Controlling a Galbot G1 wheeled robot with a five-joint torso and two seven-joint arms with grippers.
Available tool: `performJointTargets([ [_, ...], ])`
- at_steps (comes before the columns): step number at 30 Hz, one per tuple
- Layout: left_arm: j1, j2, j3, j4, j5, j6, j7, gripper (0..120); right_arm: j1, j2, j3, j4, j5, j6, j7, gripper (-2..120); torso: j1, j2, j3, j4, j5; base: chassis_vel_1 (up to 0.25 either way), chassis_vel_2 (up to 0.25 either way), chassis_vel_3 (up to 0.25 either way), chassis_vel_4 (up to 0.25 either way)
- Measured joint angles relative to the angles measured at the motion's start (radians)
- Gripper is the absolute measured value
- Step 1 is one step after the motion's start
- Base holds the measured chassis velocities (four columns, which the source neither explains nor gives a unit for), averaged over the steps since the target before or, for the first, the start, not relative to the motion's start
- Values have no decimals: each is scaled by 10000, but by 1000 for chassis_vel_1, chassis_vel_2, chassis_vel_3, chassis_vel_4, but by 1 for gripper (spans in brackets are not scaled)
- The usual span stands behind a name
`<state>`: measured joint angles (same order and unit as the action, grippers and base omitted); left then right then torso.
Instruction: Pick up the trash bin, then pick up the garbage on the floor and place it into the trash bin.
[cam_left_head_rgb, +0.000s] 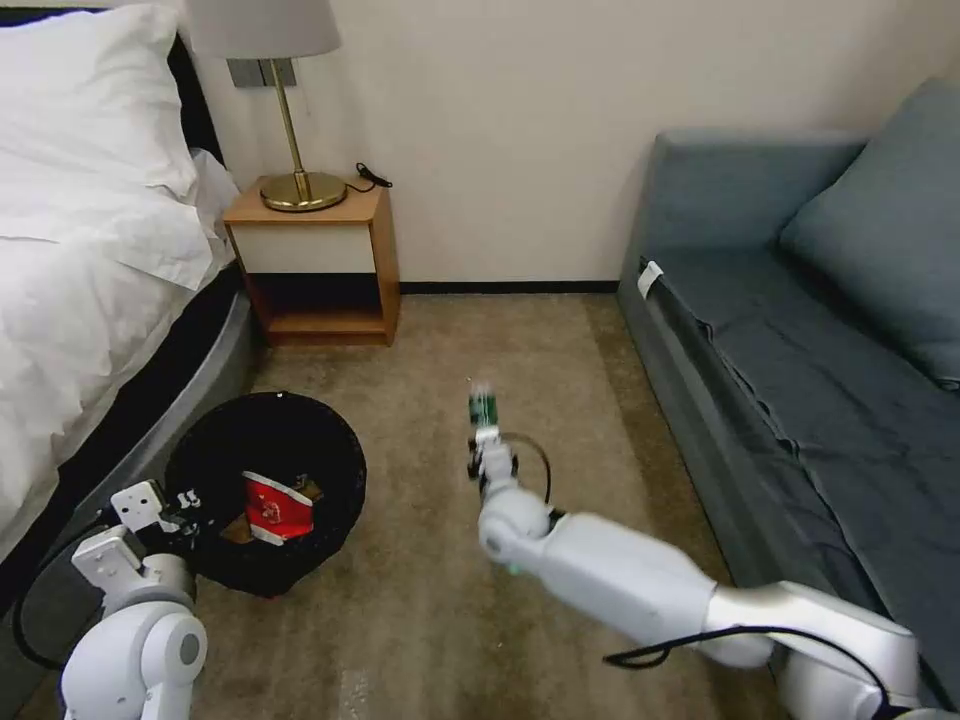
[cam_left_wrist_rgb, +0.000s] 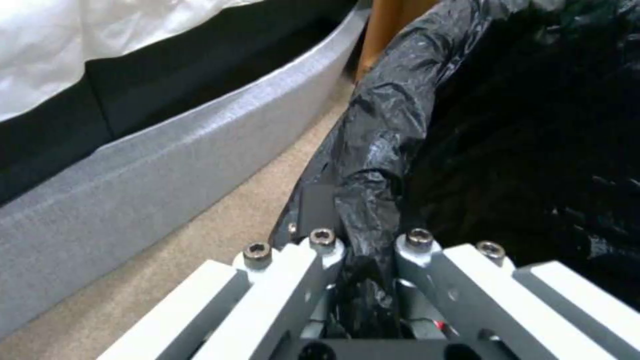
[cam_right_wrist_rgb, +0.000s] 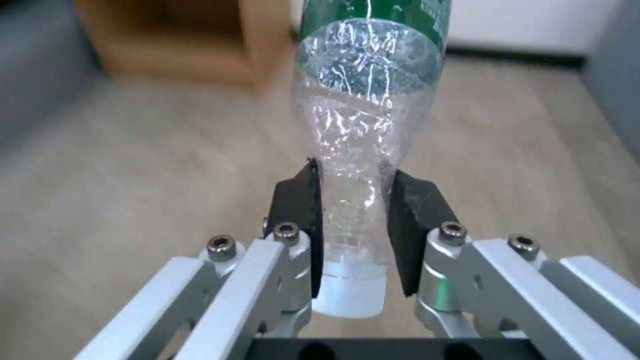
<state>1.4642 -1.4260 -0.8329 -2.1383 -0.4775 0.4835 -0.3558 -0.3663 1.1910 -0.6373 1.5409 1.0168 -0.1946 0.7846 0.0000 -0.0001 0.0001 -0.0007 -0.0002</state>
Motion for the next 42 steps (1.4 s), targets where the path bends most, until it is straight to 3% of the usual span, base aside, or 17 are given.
performJointTargets([
  [2, -24, -2, 66, 6, -15, 19, 7, 3, 443, 59, 153, 1490, 596, 14, 142, 19, -1, 0, -1, 4, 2, 0, 0, 0, 0],
  [10, -58, -69, 245, 10, -6, 41, -12, 3, 1062, 767, -544, 3174, 1570, 215, 542, 19, 0, 0, -1, 11, -1, 0, 0, 0, 0],
  [20, -99, -189, 488, -124, 2, 64, -100, 3, 712, 1083, -3077, 2817, 967, 518, 533, 19, 0, 0, -1, 7, 1, 0, 0, 0, 0],
  [29, -189, -361, 744, -165, 40, 139, -168, 3, 321, 1345, -3917, 2475, 466, 551, 468, 19, 0, 0, -1, 7, 2, 0, 0, 0, 0],
  [42, -212, -455, 889, -156, 70, 153, -183, 3, 268, 1137, -3853, 2574, 244, 315, 325, 66, -1, 1, -1, 7, 2, 0, 0, 0, 0],
])
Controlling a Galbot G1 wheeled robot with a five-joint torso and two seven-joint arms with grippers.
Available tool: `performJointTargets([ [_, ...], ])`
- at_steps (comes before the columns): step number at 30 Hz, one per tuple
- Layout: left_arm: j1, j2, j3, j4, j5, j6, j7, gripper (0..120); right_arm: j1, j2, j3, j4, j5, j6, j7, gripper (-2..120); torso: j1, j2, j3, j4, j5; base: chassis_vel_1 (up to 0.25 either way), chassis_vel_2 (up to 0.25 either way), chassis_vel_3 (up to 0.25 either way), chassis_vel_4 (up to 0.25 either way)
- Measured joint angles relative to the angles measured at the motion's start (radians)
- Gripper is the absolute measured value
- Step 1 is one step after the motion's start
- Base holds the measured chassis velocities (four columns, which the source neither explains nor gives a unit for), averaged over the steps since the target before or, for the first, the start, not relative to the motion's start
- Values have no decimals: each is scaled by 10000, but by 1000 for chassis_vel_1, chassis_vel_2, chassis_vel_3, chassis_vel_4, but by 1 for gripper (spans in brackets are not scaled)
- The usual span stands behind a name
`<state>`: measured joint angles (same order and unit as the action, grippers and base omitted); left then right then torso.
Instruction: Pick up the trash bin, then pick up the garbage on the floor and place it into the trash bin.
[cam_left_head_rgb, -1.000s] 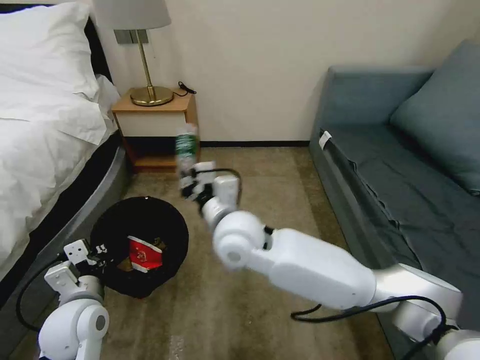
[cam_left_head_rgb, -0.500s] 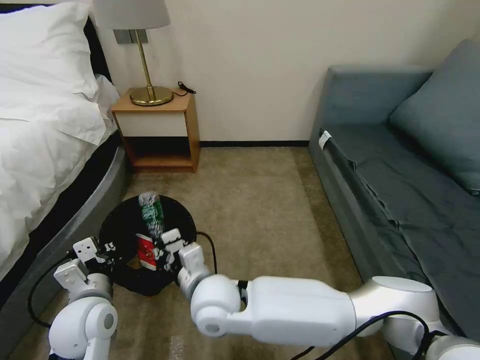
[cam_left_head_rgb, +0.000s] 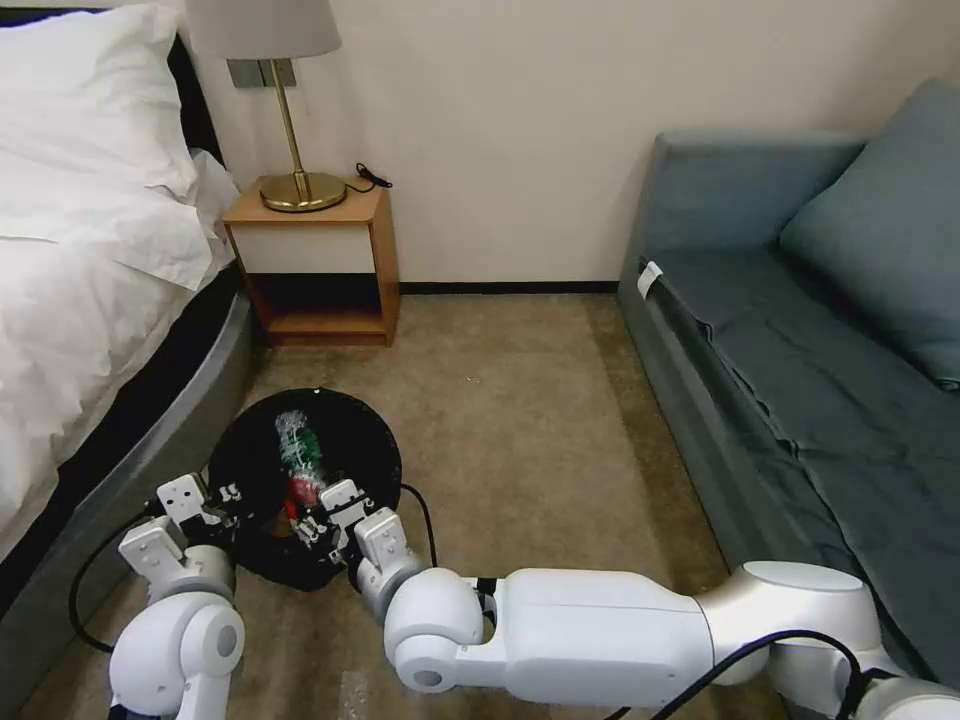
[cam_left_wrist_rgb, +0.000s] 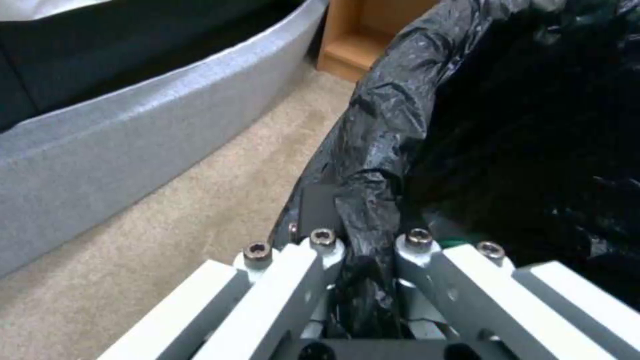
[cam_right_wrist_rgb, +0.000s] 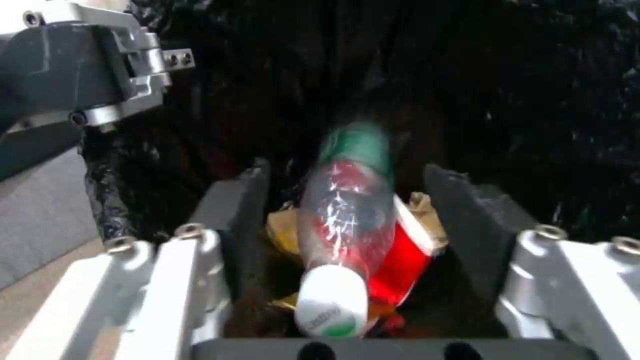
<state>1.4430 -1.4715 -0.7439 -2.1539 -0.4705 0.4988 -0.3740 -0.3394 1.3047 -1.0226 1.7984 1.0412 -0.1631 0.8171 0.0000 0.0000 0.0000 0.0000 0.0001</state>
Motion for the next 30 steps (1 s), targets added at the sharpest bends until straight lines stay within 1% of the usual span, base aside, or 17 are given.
performJointTargets([
  [4, -1, -42, 95, 80, 13, -10, -8, 3, -5, -62, 263, 100, -170, -31, 24, 83, 0, -1, 0, 0, 0, 0, 0, 0, 0],
  [5, -1, -42, 95, 80, 13, -10, -8, 3, -5, -62, 263, 100, -170, -31, 24, 83, 0, -1, 0, 0, 0, 0, 0, 0, 0],
  [8, 12, -91, 224, 212, -201, -70, -94, 3, 88, -218, 1104, 349, -273, -37, 26, 96, 0, 0, 0, 1, 1, 0, 0, 0, 0],
  [9, 14, -106, 285, 243, -378, -73, -167, 3, 123, -318, 1380, 465, -322, -43, 14, 99, 0, 0, 0, 1, 2, 0, 0, 0, 0],
  [10, 14, -106, 285, 243, -378, -73, -167, 3, 123, -318, 1380, 465, -322, -43, 14, 99, 0, 0, 0, 1, 2, 0, 0, 0, 0],
  [13, 46, -163, 503, 371, -1175, 2, -571, 3, 170, -665, 2030, 779, -407, -55, 3, 100, 0, 1, 0, 0, 2, 0, 0, 0, 0],
  [14, 53, -198, 587, 479, -1669, 69, -808, 3, 171, -855, 2270, 939, -425, -66, 7, 100, 0, 1, 0, -2, 2, 0, 0, 0, 0],
  [15, 53, -198, 587, 479, -1669, 69, -808, 3, 171, -855, 2270, 939, -425, -66, 7, 100, 0, 1, 0, -2, 2, 0, 0, 0, 0],
  [16, 59, -227, 635, 586, -2056, 102, -979, 3, 156, -1046, 2452, 1083, -459, -70, 6, 100, 0, 1, 0, -1, 1, 0, 0, 0, 0],
  [19, 63, -244, 673, 884, -2611, 105, -1224, 3, 7, -1472, 2717, 1317, -509, -79, 3, 100, 0, 2, 0, -2, 2, 0, 0, 0, 0],
  [20, 63, -244, 673, 884, -2611, 105, -1224, 3, 7, -1472, 2717, 1317, -509, -79, 3, 100, 0, 2, 0, -2, 2, 0, 0, 0, 0],
  [23, 16, -222, 656, 1239, -2884, 110, -1446, 3, -260, -1825, 2861, 1405, -591, -80, -39, 100, 0, 1, 0, -1, 1, 0, 0, 0, 0],
  [25, 1, -210, 628, 1339, -2911, 110, -1473, 3, -340, -1898, 2903, 1426, -611, -79, -54, 100, 0, 1, 0, -1, 2, 0, 0, 0, 0],
  [27, -38, -167, 579, 1652, -2987, 150, -1513, 3, -568, -2058, 3044, 1460, -674, -77, -110, 100, 0, 1, 0, -1, 2, 0, 0, 0, 0],
  [28, -38, -167, 579, 1652, -2987, 150, -1513, 3, -568, -2058, 3044, 1460, -674, -77, -110, 100, 0, 1, 0, -1, 2, 0, 0, 0, 0],
  [30, -80, -144, 551, 1927, -2985, 137, -1516, 3, -746, -2162, 3161, 1481, -721, -72, -137, 100, 0, 1, 0, 1, 1, 0, 0, 0, 0],
])
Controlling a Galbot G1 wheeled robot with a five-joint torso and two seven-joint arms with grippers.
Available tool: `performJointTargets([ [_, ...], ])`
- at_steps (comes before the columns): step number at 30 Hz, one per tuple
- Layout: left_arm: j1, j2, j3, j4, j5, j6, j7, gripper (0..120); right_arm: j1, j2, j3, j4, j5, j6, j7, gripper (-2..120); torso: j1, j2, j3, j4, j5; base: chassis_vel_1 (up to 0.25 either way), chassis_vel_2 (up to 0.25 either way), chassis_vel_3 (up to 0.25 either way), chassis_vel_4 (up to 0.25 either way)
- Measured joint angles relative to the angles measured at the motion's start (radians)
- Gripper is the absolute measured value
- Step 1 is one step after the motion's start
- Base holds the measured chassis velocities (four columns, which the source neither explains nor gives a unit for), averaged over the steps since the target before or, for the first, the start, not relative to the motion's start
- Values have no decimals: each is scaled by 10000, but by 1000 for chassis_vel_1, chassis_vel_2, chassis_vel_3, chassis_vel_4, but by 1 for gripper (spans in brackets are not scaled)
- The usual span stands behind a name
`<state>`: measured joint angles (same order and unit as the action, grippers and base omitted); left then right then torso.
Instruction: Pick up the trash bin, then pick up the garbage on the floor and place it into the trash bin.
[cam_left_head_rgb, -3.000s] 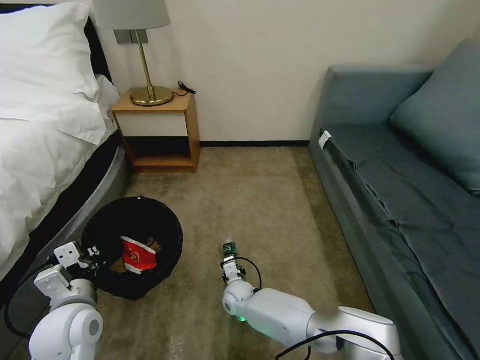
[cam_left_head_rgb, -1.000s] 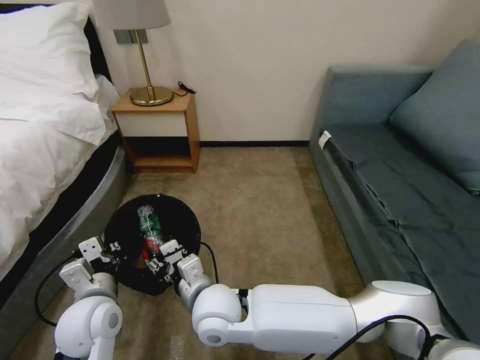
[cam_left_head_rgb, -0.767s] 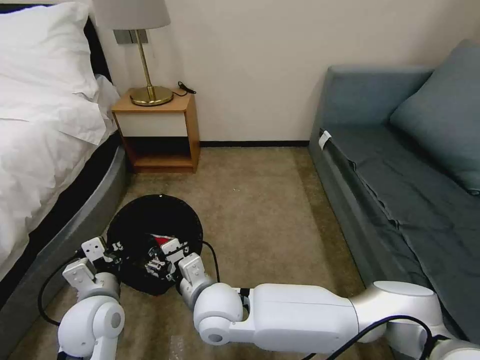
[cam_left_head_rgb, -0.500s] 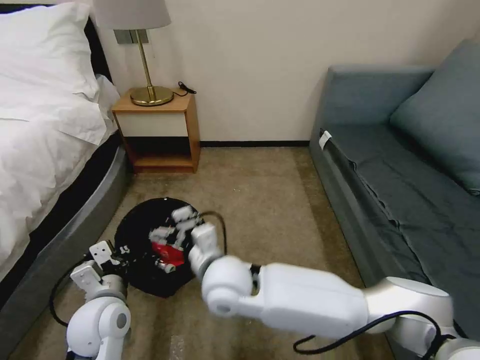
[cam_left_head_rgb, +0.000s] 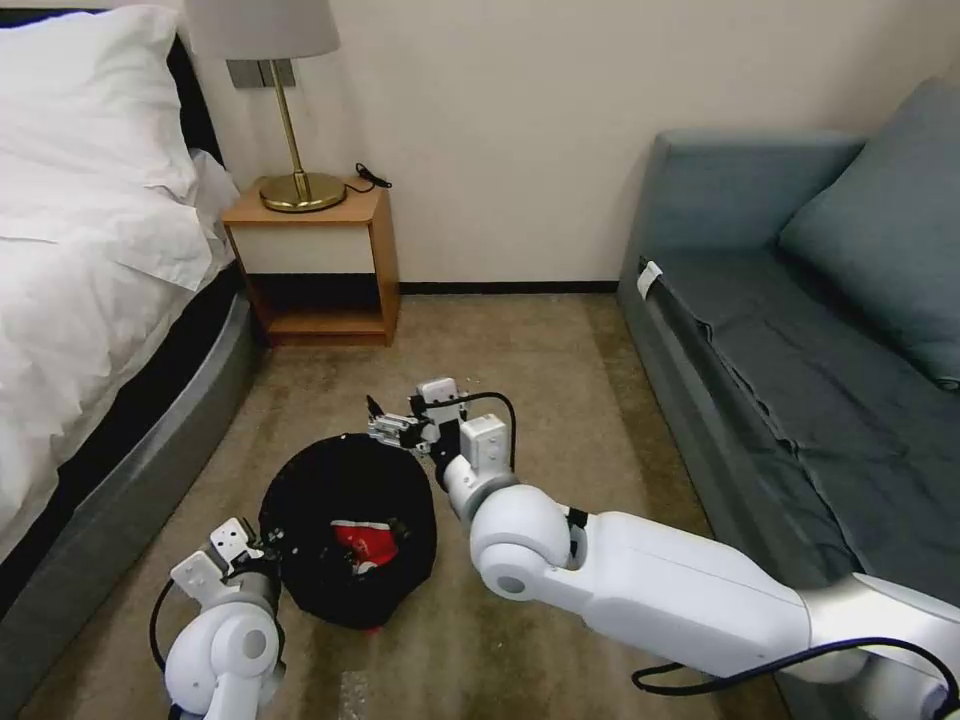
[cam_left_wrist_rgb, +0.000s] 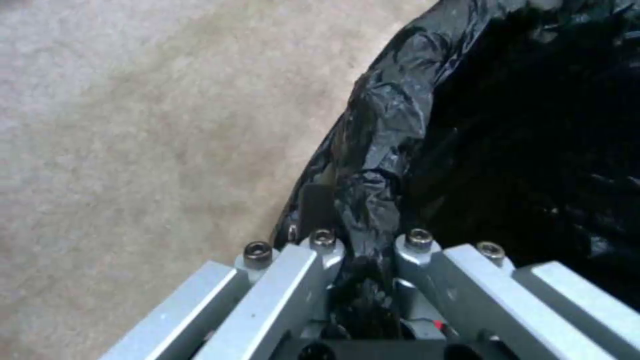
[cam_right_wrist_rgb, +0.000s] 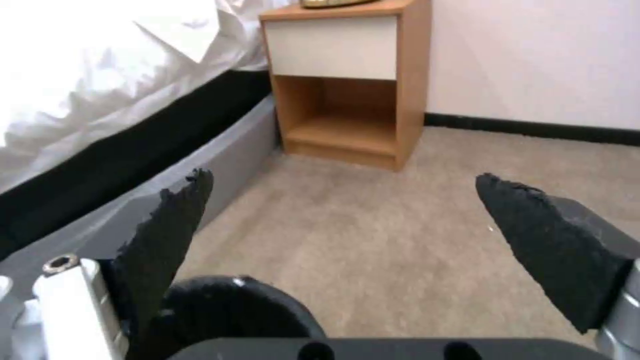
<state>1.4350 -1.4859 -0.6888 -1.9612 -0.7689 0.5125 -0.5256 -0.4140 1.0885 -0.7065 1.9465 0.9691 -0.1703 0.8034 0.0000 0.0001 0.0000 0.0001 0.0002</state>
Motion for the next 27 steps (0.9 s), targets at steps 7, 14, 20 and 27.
performJointTargets([
  [7, -175, 42, -44, 574, 56, -128, 69, 3, -449, -324, 277, 78, -192, 29, -108, 100, -1, 3, -4, 1, 16, 0, 0, 0, 0],
  [14, -222, 49, -49, 743, 615, -818, 621, 12, -708, -575, 580, 109, -285, 68, -178, 100, -1, 1, 0, -1, -8, 0, 0, 0, 0],
  [20, -291, 47, -28, 805, 1482, -1623, 1333, 36, -929, -812, 902, 127, -359, 106, -253, 100, 0, -3, 2, -5, -12, 0, 0, 0, 0],
  [27, -246, 51, -98, 709, 2368, -2287, 1975, 57, -1104, -953, 1228, 179, -373, 133, -314, 100, 0, -3, 2, -2, -4, 0, 0, 0, 0],
])
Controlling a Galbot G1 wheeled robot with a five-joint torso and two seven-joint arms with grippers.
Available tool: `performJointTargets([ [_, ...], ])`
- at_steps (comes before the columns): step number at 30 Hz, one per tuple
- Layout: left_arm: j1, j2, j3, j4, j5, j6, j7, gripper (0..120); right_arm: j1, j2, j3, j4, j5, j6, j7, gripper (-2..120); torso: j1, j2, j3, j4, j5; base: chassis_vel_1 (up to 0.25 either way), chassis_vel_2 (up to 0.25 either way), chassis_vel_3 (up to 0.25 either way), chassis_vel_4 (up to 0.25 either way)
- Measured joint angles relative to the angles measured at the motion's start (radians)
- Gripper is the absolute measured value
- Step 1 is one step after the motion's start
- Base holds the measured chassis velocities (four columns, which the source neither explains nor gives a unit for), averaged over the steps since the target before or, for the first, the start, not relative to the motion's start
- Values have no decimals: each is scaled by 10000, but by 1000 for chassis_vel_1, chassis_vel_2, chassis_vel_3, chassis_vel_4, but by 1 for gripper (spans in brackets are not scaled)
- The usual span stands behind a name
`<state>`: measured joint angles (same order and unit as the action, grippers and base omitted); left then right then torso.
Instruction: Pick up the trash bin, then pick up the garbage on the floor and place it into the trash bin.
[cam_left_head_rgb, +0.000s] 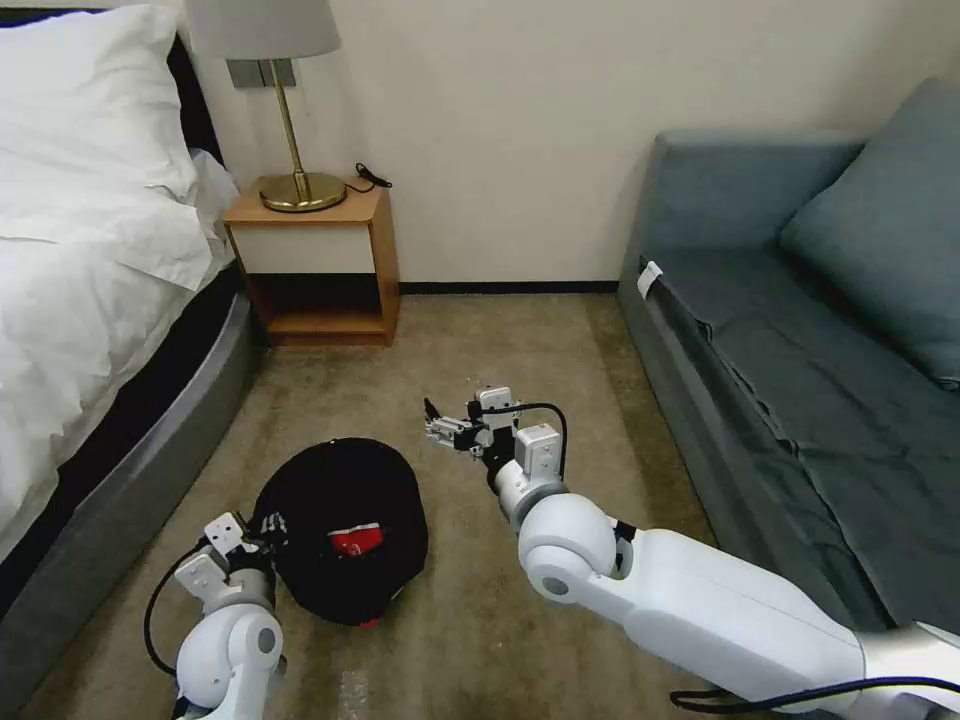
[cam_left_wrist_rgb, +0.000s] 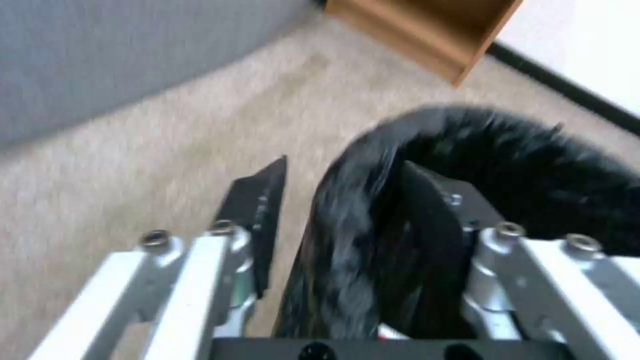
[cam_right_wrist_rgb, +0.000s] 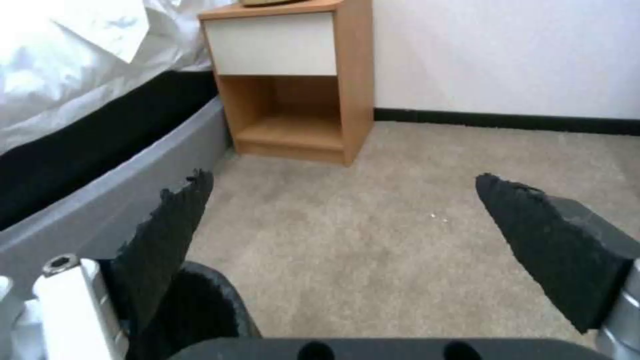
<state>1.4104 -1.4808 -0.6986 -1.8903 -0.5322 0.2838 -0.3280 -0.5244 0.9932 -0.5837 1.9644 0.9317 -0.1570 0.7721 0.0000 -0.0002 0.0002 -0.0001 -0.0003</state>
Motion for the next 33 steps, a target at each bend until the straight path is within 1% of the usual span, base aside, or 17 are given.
performJointTargets([
  [2, 26, 12, -66, -46, 343, -381, 446, 66, -113, -70, 240, 61, -1, 26, -79, 100, 0, 0, 0, 0, 1, 0, 0, 0, 0],
  [3, 52, 29, -159, -99, 653, -757, 944, 72, -232, -151, 526, 141, -24, 80, -205, 100, 0, 0, 0, 1, 1, 0, 0, 0, 0],
  [4, 52, 29, -159, -99, 653, -757, 944, 72, -232, -151, 526, 141, -24, 80, -205, 100, 0, 0, 0, 1, 1, 0, 0, 0, 0],
  [6, 121, 78, -267, -283, 999, -1280, 1871, 82, -549, -308, 1167, 284, -237, 291, -524, 100, 0, 0, -1, 2, 3, 0, 0, 0, 0],
  [7, 121, 78, -267, -283, 999, -1280, 1871, 82, -549, -308, 1167, 284, -237, 291, -524, 100, 0, 0, -1, 2, 3, 0, 0, 0, 0],
  [8, 175, 125, -308, -431, 1162, -1615, 2451, 88, -800, -399, 1575, 366, -514, 524, -712, 100, 0, 0, -1, 2, 3, 0, 0, 0, 0],
  [9, 183, 133, -314, -456, 1190, -1662, 2532, 89, -846, -418, 1644, 381, -579, 566, -744, 100, 0, 0, -1, 2, 3, 0, 0, 0, 0],
  [12, 267, 247, -370, -766, 1942, -2422, 3582, 99, -1918, -743, 2902, 684, -2188, 1258, -1251, 100, 0, 1, -2, 2, 4, 0, 0, 0, 0],
  [13, 267, 247, -370, -766, 1942, -2422, 3582, 99, -1918, -743, 2902, 684, -2188, 1258, -1251, 100, 0, 1, -2, 2, 4, 0, 0, 0, 0],
  [15, 323, 344, -297, -1017, 2399, -2694, 3882, 100, -3119, -933, 4096, 963, -3447, 1579, -1543, 100, 0, 0, -2, 2, 5, 0, 0, 0, 0],
  [17, 336, 356, -278, -1058, 2429, -2705, 3898, 100, -3359, -957, 4353, 1038, -3619, 1610, -1582, 100, 0, 0, -1, 1, 5, 0, 0, 0, 0],
  [21, 524, 542, -3, -1417, 2533, -2707, 4040, 100, -5306, -908, 6865, 1874, -4630, 1723, -2007, 100, 0, 1, -2, 1, 4, 0, 0, 0, 0],
  [23, 548, 569, 31, -1441, 2545, -2710, 4044, 100, -5618, -854, 7234, 2011, -4835, 1734, -2080, 100, 0, 1, -2, 0, 4, 0, 0, 0, 0],
  [27, 737, 700, 207, -1716, 2639, -2651, 3959, 100, -8001, -153, 8881, 2880, -6862, 1444, -2277, 100, 0, 2, -3, -1, 4, 0, 0, 0, 0],
  [30, 848, 755, 279, -1899, 2654, -2523, 3859, 100, -8824, 298, 9229, 3171, -7613, 1289, -2272, 100, -1, 1, -3, -2, 2, 0, 0, 0, 0],
  [31, 970, 807, 364, -2093, 2693, -2381, 3701, 100, -9476, 908, 9445, 3369, -8173, 1261, -2263, 100, -1, 2, -3, -2, 3, 0, 0, 0, 0],
  [33, 1026, 816, 417, -2185, 2747, -2329, 3643, 100, -9733, 1339, 9521, 3438, -8397, 1288, -2263, 100, -1, 2, -3, -1, 2, 0, 0, 0, 0],
])
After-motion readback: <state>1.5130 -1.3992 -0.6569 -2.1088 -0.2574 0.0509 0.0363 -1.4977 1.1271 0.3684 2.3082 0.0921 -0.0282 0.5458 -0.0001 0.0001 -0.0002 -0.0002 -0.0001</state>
